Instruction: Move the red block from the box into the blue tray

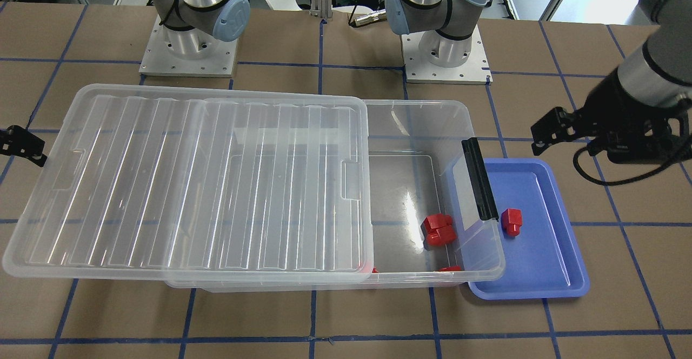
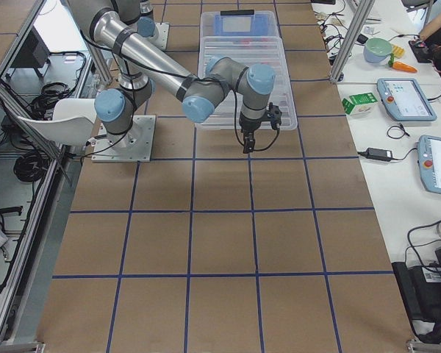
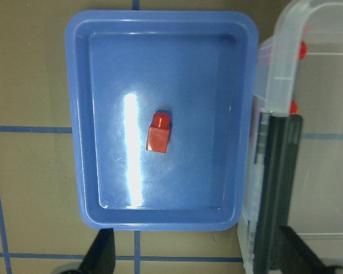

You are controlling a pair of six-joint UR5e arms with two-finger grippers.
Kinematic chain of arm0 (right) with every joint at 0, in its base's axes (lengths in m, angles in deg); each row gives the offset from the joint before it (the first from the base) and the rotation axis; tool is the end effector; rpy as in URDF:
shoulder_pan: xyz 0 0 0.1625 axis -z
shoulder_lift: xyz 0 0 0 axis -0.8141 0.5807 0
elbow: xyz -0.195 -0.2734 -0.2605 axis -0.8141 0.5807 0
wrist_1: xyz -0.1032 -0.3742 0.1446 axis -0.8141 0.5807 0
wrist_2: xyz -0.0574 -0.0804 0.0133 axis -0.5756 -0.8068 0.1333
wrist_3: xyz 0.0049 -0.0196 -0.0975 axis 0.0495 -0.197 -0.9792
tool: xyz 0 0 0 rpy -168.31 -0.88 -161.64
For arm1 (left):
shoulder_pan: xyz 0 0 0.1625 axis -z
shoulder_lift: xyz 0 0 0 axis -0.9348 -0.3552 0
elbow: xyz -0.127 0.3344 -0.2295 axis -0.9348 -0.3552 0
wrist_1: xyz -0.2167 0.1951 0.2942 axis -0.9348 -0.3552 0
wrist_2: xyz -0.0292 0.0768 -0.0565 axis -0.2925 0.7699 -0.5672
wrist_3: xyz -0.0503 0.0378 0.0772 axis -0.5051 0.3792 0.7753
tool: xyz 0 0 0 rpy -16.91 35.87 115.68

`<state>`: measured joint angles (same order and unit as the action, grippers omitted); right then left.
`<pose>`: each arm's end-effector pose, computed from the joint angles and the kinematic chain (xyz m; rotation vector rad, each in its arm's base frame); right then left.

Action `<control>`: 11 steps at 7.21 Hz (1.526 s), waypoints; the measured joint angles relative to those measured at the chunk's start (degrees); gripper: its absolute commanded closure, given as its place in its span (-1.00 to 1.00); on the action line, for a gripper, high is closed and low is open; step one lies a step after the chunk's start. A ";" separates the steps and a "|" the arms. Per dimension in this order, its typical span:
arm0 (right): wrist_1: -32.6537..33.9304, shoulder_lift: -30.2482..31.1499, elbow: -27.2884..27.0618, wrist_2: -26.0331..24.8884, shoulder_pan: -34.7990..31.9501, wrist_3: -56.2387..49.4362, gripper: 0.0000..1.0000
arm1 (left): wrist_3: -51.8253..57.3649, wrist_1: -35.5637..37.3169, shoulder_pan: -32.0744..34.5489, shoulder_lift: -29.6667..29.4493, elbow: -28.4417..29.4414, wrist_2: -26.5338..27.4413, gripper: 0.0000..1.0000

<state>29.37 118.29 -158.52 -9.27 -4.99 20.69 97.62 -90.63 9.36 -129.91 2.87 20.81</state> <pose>-0.1579 -0.5290 0.3516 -0.0588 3.1162 0.0795 -0.0218 -0.5540 0.5090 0.0109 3.1327 0.0895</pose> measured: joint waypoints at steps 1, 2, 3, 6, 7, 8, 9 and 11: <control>-0.01 0.06 -0.06 0.08 -0.94 0.83 -1.00 | -3.01 -1.43 1.99 1.69 0.28 -0.23 -1.00; 0.01 0.12 -0.25 0.20 -1.99 1.68 -1.00 | -5.41 -2.02 3.39 2.87 0.14 -0.48 -1.00; 0.11 0.27 -0.58 0.35 -3.47 3.26 -1.00 | -6.50 -2.34 4.86 3.68 -0.38 -0.40 -1.00; 0.72 0.64 -1.05 0.62 -9.84 11.32 -1.00 | -7.21 -2.54 9.90 5.63 -4.01 -0.23 -1.00; 0.91 0.66 -1.05 0.71 -11.90 14.07 -1.00 | -7.22 -2.59 10.67 6.10 -4.58 -0.17 -1.00; 0.99 0.63 -1.04 0.75 -13.87 16.43 -1.00 | -7.19 -2.61 10.95 6.32 -4.85 -0.13 -1.00; 1.03 0.59 -1.03 0.74 -15.52 17.78 -1.00 | -7.17 -2.62 11.05 6.36 -4.94 -0.13 -1.00; 1.06 0.57 -1.03 0.70 -18.09 20.56 -1.00 | -7.16 -2.61 11.09 6.35 -4.99 -0.12 -1.00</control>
<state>30.43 118.86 -159.55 -8.56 -23.08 41.25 90.46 -93.24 20.45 -123.56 -2.11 20.69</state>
